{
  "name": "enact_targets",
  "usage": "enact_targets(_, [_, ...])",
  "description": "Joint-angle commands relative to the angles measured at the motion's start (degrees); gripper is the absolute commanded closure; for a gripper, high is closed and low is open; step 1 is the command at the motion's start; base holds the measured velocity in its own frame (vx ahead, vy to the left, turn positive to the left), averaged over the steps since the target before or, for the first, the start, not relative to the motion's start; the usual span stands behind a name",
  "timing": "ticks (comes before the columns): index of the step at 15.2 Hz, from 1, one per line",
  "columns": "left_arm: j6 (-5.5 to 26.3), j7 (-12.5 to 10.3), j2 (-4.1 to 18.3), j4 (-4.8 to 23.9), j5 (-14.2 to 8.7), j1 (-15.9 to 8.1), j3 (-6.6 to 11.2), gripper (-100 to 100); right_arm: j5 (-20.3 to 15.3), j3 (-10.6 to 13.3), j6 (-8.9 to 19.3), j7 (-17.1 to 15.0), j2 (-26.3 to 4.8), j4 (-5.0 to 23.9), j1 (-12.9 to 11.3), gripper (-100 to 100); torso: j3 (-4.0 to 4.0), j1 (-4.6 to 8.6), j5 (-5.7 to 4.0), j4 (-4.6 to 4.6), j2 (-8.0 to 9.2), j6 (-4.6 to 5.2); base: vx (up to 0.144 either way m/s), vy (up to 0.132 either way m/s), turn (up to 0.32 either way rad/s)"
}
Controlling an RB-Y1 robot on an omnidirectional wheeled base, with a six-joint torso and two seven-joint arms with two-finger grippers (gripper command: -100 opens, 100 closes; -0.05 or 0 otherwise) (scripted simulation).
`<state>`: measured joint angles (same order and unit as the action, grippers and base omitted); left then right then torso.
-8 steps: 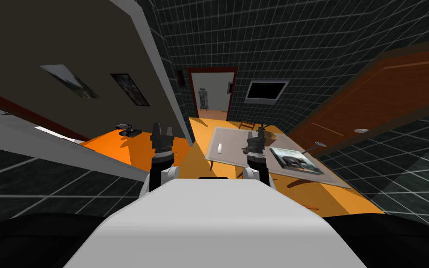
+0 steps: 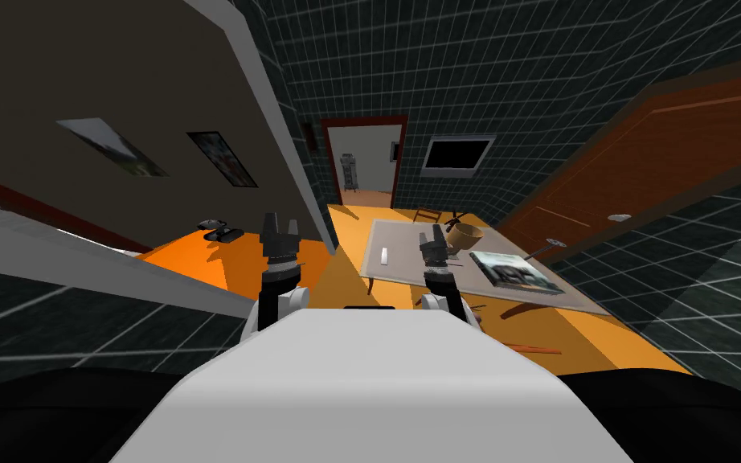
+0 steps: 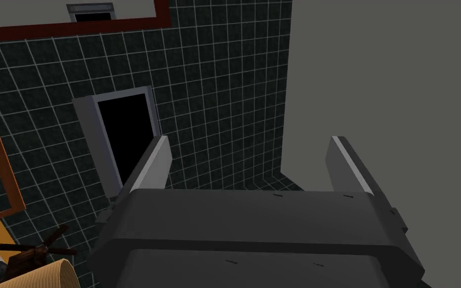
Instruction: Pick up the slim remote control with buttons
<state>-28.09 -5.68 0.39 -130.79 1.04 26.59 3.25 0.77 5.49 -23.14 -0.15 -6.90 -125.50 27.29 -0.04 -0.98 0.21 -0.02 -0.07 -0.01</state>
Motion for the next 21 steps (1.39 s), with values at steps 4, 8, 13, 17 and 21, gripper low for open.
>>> enact_targets(4, [0.0, 0.0, 0.0, 0.0, 0.0, 0.0, 0.00, 0, 2.8, 1.2, 2.4, -2.3, -4.1, 5.1, -0.5, -100, -0.05, -0.04, 0.01, -0.02, -0.09, 0.00, 0.027, 0.233, -0.072])
enact_targets(8, [0.0, 0.0, 0.0, 0.0, 0.0, 0.0, 0.00, 0, 5.1, 1.7, 4.6, -3.8, -5.9, 8.8, -0.8, -100, -0.12, -0.25, 0.05, -0.04, -0.21, -0.01, 0.053, 0.279, -0.082])
enact_targets(13, [0.0, 0.0, 0.0, 0.0, 0.0, 0.0, 0.00, 0, 9.6, 1.9, 9.0, -6.4, -8.4, 15.5, -1.6, -100, -0.13, -0.10, 0.03, -0.05, -0.23, 0.00, 0.048, 0.243, -0.065])
enact_targets(17, [0.0, 0.0, 0.0, 0.0, 0.0, 0.0, 0.00, 0, 11.4, 1.8, 10.9, -7.3, -9.3, 18.4, -1.9, -100, -0.20, 0.02, 0.00, -0.08, -0.36, 0.00, 0.069, 0.204, -0.052])
enact_targets(21, [0.0, 0.0, 0.0, 0.0, 0.0, 0.0, 0.00, 0, 15.3, 1.3, 14.8, -9.2, -11.0, 24.1, -2.7, -100, -0.23, 0.11, -0.03, -0.09, -0.41, 0.01, 0.084, 0.201, -0.052])
